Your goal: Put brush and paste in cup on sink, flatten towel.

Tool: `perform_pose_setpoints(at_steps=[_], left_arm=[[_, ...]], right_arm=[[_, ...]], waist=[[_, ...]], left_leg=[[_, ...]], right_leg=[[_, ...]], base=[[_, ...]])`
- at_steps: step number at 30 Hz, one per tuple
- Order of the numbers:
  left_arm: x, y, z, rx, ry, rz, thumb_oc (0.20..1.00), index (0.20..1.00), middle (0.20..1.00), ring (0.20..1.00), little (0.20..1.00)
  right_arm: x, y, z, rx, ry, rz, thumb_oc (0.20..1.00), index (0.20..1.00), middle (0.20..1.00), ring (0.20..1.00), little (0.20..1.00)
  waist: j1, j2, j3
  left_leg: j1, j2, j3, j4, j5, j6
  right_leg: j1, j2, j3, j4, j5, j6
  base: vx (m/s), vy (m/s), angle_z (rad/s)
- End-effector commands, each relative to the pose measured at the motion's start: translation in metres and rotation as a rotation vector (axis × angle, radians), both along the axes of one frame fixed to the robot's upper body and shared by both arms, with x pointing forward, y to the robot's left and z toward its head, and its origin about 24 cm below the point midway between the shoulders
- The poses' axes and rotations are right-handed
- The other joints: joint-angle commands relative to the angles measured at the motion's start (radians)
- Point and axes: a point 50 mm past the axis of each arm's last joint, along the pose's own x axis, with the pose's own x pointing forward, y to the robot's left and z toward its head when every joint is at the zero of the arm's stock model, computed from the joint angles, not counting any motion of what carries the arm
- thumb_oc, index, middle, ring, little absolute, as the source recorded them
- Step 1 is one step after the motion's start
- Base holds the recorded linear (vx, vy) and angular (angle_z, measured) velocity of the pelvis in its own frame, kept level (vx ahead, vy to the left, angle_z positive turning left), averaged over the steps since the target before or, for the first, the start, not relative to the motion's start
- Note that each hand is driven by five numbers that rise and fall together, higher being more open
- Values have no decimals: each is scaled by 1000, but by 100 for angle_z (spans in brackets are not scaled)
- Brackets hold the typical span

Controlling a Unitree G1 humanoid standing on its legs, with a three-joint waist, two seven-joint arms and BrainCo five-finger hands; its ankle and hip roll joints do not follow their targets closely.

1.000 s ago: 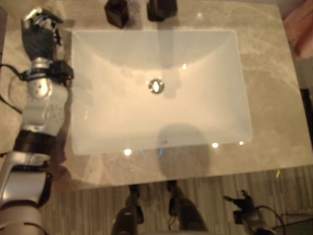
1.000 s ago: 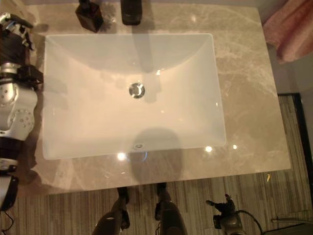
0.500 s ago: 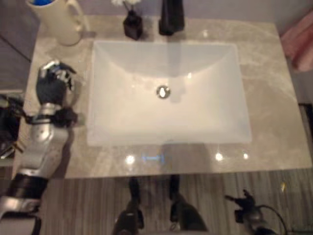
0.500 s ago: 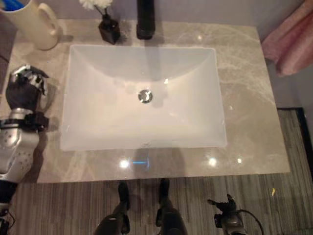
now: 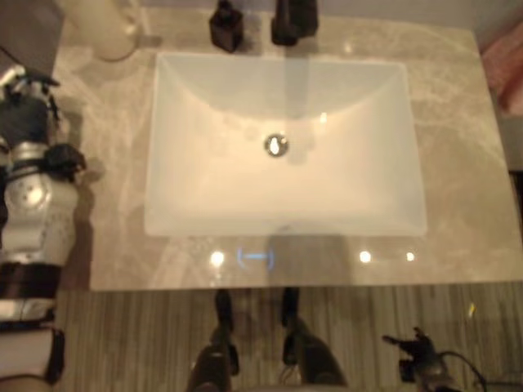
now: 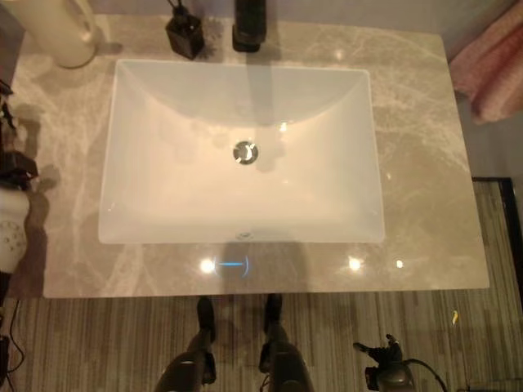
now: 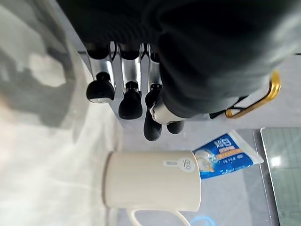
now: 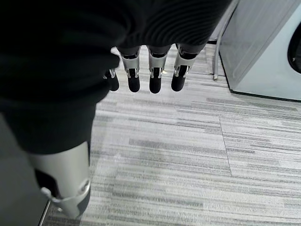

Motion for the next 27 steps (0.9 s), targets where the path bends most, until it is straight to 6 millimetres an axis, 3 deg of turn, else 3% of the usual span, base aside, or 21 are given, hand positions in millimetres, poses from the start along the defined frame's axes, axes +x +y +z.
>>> perform_pose_setpoints(at_steps=[1,9,27], left_arm=[[-6,16,55,53,-142,103,200,200,200,200,200],[4,25,86,22,-148,164,200,200,200,200,200],[1,47,96,5,-98,261,200,200,200,200,200]], right_arm=[[-11,-14,3,-43,52,35,1000,1000,1000,1000,1000],[-15,-7,-2,-13,74,50,1000,1000,1000,1000,1000],[-6,-7,1,-15,35,51,1000,1000,1000,1000,1000]], waist=[[-16,-21,-11],[-34,-22,-15],[-42,-36,-19]], left_leg=[[-2,26,-60,12,-49,-13],[-36,27,-79,12,-42,-12],[-70,32,-76,12,-42,-16]], right_leg=[[4,-41,-2,-1,-9,84],[-24,-39,-1,-1,-9,88],[-59,-28,14,-1,-10,89]], base=[[20,-9,-12],[35,4,-6],[9,4,0]])
